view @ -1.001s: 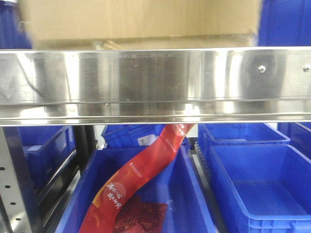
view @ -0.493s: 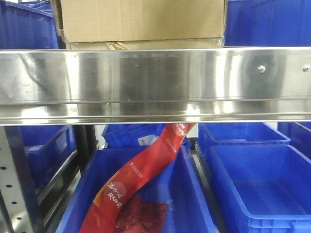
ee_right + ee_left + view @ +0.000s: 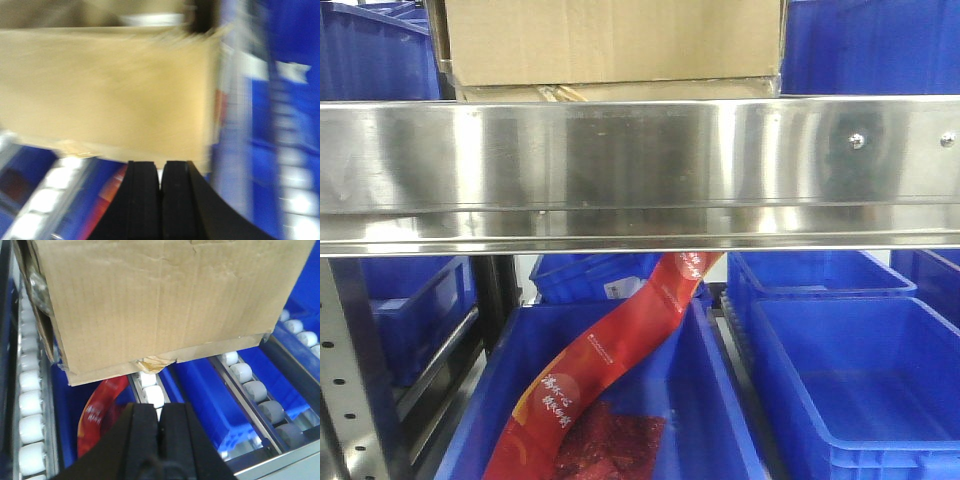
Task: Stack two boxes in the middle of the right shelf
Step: 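Open both grippers and withdraw them from the placed boxes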
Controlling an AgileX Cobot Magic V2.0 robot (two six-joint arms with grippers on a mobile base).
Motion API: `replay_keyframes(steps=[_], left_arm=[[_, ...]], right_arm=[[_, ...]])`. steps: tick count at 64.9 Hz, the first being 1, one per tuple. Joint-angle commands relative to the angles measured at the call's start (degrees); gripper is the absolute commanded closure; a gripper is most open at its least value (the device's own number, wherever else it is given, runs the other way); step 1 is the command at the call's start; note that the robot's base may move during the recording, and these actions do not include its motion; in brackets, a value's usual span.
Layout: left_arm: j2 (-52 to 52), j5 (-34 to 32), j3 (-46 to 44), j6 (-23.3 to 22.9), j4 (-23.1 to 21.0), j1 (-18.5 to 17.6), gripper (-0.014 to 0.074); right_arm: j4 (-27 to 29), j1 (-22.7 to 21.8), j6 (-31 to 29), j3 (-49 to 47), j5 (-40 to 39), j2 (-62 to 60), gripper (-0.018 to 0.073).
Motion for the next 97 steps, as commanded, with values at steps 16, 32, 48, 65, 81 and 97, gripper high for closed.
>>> replay_keyframes(steps=[16,32,48,65,81,97], left_arm=[[-17.41,-24.85,24.47,0.26,-2.20,7.22,0.0693],[-32.73,-25.79,35.09,0.26,-1.96,12.25,0.0693],[-44.00,-24.81,37.76,0.26,-1.96,15.15,0.0693],[-47.65,-24.92,37.76,0.26,-1.96,15.15,0.0693],[-47.65,-24.92,37.76,0.26,-1.96,15.15,0.0693],[-47.65,-24.92,37.76,0.26,-1.96,15.15,0.0693]], right_arm=[[0.57,-9.24,-0.54,27.05,-20.12,-18.90,0.0720],[-3.68,-11.94,-0.54,33.64,-15.58,-32.53,0.0720],[-9.01,-11.94,-0.54,33.64,-10.98,-39.50,0.0720],[-9.01,-11.94,-0.54,33.64,-11.60,-39.66,0.0720],[-9.01,-11.94,-0.54,33.64,-12.41,-39.66,0.0720],[-6.46,-12.23,-4.40,36.22,-15.88,-40.07,0.0720]])
